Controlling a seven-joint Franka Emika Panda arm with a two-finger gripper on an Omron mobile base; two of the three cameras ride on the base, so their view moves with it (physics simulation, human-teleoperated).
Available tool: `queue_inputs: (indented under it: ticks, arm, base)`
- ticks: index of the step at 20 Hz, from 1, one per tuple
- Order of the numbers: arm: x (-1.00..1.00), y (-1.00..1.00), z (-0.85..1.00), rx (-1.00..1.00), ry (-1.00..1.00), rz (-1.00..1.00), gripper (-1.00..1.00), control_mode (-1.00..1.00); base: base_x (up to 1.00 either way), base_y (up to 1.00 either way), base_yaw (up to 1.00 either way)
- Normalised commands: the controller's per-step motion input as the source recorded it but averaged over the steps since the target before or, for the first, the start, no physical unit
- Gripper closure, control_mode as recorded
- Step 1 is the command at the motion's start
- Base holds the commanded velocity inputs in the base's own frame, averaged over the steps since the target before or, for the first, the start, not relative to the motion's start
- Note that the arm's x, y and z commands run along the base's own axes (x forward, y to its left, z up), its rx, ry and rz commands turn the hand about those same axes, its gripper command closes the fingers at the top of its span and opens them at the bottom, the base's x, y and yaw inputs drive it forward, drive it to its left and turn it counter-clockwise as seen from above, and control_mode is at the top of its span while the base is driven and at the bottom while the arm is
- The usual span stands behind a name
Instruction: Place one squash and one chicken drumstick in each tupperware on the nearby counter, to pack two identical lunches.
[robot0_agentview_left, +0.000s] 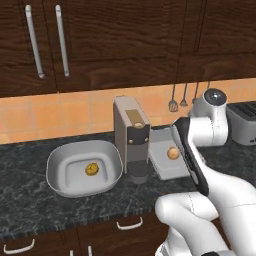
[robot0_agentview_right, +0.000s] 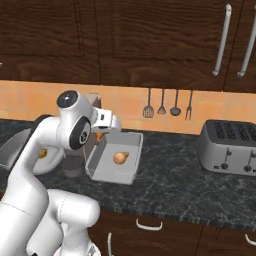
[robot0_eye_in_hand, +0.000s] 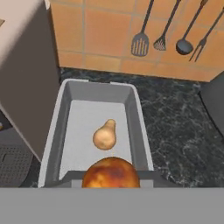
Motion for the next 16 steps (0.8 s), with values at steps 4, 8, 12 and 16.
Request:
queue_inputs:
  ticks: [4, 8, 12, 16]
  arm:
    - [0.39, 0.3, -0.65, 0.17, 0.11, -0.11, 1.0, -1.0]
    - [0.53, 0.09, -0.43, 0.32, 0.24, -0.01, 1.0, -1.0]
    - [0.52, 0.0, -0.3, 0.25, 0.12, 0.0, 1.0, -1.0]
    - [0.52, 0.0, -0.37, 0.08, 0.06, 0.0, 1.0, -1.0]
  base:
    - [0.0, 0.0, 0.0]
    - [0.0, 0.0, 0.0]
    - [0.0, 0.0, 0.0]
    - [0.0, 0.0, 0.0]
